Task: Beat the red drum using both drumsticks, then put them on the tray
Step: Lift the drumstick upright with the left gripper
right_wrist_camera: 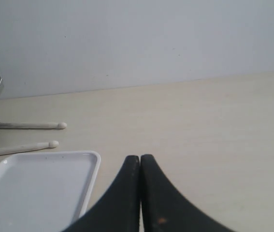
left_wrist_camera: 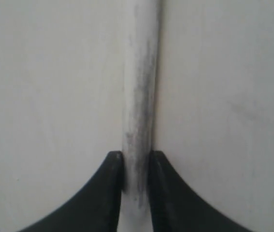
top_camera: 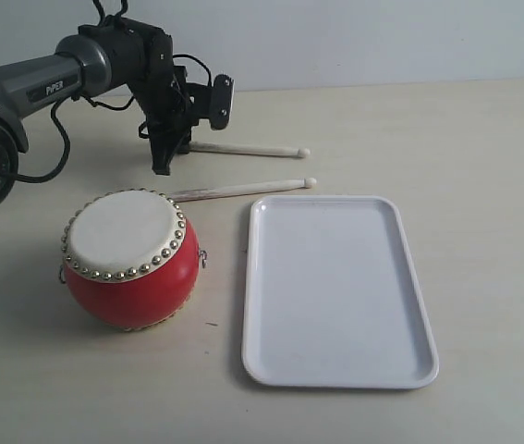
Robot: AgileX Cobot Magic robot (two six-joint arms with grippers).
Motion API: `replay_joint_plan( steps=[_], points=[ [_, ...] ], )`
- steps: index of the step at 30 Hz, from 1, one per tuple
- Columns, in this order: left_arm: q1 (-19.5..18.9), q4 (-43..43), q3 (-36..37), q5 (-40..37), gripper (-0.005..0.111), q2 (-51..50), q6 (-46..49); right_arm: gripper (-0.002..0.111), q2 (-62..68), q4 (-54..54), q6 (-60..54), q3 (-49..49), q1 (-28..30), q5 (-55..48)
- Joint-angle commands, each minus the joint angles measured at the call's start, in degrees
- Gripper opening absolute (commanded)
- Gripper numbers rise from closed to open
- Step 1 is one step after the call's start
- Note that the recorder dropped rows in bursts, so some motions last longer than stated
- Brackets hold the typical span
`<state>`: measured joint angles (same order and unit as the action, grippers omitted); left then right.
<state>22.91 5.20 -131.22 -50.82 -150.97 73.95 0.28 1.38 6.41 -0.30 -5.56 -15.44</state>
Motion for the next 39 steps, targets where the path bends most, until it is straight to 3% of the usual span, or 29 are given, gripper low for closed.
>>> replay_joint_plan(
  steps=[1, 23, 34, 39],
  points=[
    [0.01, -0.35, 0.6, -4.43, 0.0, -1.64, 2.11, 0.0, -0.28, 0.11, -0.09, 0.3, 0.2, 0.27],
    [0.45, -2.48, 0.6, -7.66, 0.0, 9.16, -8.61, 0.0, -0.28, 0.11, -0.09, 0.3, 0.2, 0.27],
    [-0.21, -17.43, 0.6, -17.19, 0.0, 15.78, -11.6, 0.0, -0.28, 0.11, -0.09, 0.3, 0.2, 0.27],
    [-3.14, -25.64, 0.6, -19.14, 0.0, 17.07, -12.91, 0.0, -0.28, 0.11, -0.09, 0.3, 0.2, 0.27]
  ],
)
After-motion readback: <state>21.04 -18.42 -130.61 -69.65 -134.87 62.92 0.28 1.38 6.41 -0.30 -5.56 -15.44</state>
